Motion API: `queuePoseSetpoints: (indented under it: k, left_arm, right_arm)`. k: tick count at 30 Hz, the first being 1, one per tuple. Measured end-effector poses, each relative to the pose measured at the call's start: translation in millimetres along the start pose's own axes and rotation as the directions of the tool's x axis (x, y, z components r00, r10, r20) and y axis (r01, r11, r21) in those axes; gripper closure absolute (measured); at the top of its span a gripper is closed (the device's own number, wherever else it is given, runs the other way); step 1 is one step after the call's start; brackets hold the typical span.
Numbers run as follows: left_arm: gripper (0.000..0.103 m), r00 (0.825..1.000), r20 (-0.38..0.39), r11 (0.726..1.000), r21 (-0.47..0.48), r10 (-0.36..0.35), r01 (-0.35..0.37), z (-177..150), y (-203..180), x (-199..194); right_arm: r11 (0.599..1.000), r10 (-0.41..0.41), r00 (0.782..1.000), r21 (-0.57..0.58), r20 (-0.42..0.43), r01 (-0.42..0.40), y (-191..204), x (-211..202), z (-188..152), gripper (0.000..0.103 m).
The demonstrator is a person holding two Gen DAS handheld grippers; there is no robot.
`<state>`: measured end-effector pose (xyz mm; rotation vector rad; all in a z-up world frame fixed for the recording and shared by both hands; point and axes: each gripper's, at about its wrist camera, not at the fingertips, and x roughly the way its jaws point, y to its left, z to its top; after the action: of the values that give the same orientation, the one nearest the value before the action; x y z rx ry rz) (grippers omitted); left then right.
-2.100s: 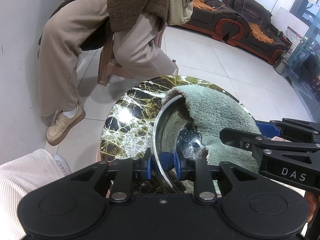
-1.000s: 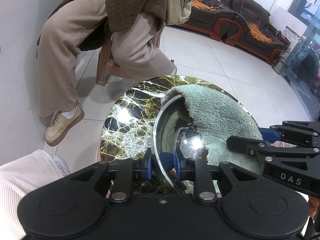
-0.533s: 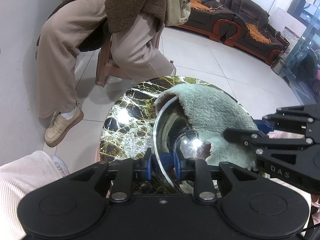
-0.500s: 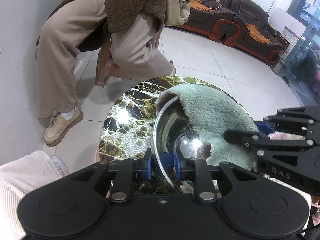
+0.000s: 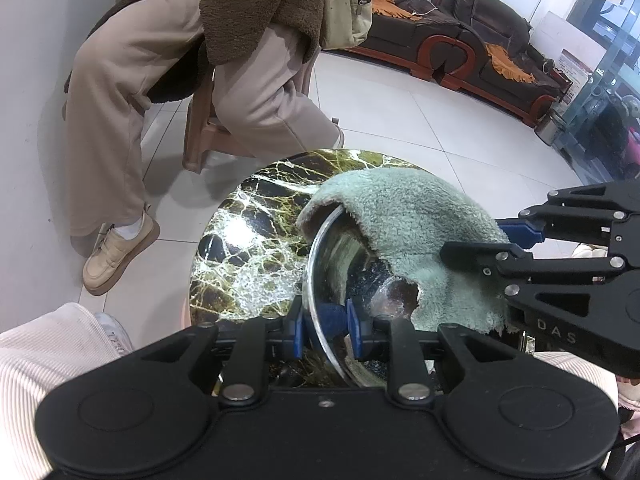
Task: Clean bowl
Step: 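Hold the bowl rim with the left gripper while the right gripper wipes the towel across the bowl bottom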
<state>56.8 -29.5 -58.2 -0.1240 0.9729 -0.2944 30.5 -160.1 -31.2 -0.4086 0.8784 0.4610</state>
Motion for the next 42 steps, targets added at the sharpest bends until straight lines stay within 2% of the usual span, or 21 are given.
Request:
queuePoseSetpoints:
  k: [42]
  left_arm:
    - [0.083,1.0,-0.003,1.0,-0.002,-0.005,0.005,0.9,-0.7,-1.3]
  right_arm:
    - [1.0,0.01,1.0,-0.002,-0.016,-0.01,-2.1,-2.2,-1.2,0.086]
